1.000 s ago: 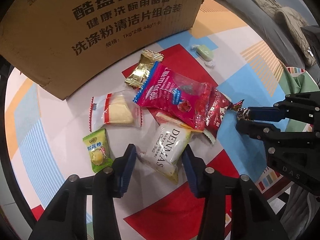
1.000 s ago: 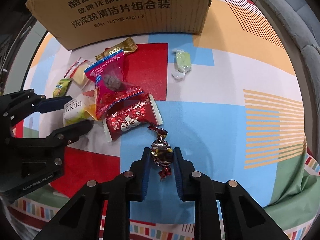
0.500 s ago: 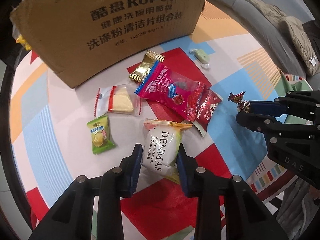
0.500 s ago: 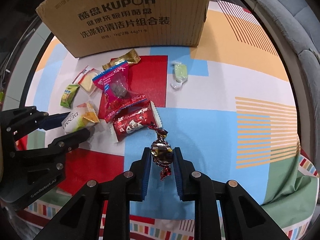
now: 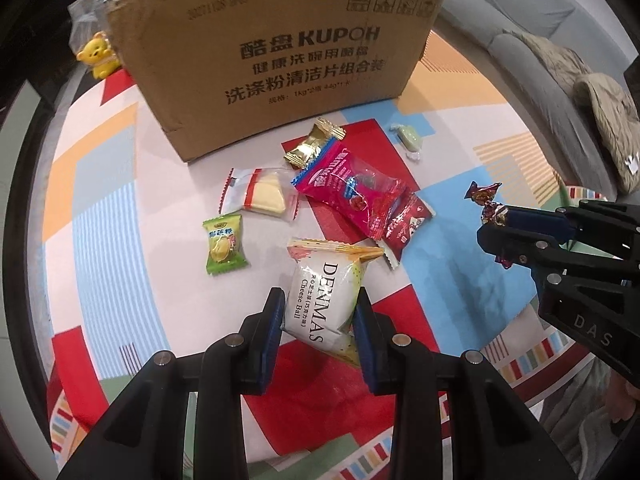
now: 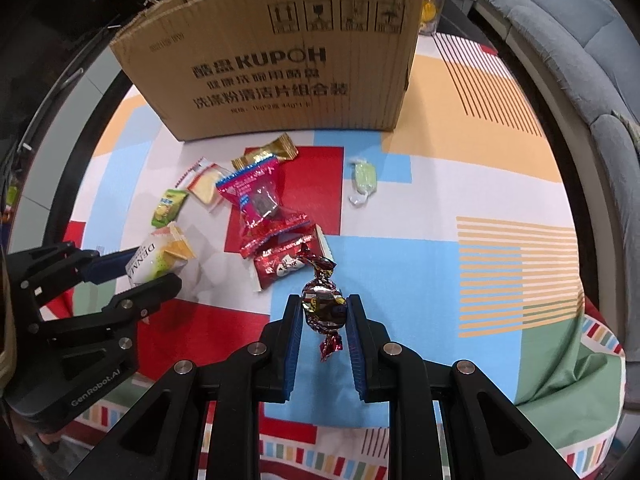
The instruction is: Organize snacks
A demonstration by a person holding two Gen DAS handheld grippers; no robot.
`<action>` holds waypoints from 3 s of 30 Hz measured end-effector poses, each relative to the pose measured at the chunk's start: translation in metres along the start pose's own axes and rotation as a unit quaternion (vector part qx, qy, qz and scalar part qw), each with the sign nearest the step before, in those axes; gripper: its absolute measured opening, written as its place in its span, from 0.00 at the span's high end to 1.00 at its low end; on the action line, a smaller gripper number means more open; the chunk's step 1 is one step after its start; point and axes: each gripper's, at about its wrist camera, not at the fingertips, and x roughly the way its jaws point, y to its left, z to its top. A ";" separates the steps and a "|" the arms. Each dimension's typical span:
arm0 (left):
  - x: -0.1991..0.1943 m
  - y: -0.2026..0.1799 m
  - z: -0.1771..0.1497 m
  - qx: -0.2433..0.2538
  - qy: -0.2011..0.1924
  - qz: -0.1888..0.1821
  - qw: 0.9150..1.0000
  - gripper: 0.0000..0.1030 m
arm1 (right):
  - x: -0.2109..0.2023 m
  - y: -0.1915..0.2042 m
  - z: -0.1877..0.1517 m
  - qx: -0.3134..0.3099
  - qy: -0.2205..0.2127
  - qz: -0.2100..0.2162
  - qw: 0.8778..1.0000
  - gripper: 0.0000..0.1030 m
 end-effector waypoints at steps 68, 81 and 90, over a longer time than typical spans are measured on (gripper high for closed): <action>-0.149 -0.007 0.086 -0.139 -0.181 0.078 0.971 0.68 | -0.142 -0.002 0.084 -0.034 -0.195 0.002 0.980 0.78; -0.153 0.009 0.123 -0.147 -0.204 0.089 0.964 0.67 | -0.149 0.004 0.119 -0.044 -0.232 -0.001 0.972 0.78; -0.140 0.024 0.147 -0.156 -0.207 0.096 0.961 0.67 | -0.137 0.002 0.145 -0.040 -0.236 -0.005 0.971 0.78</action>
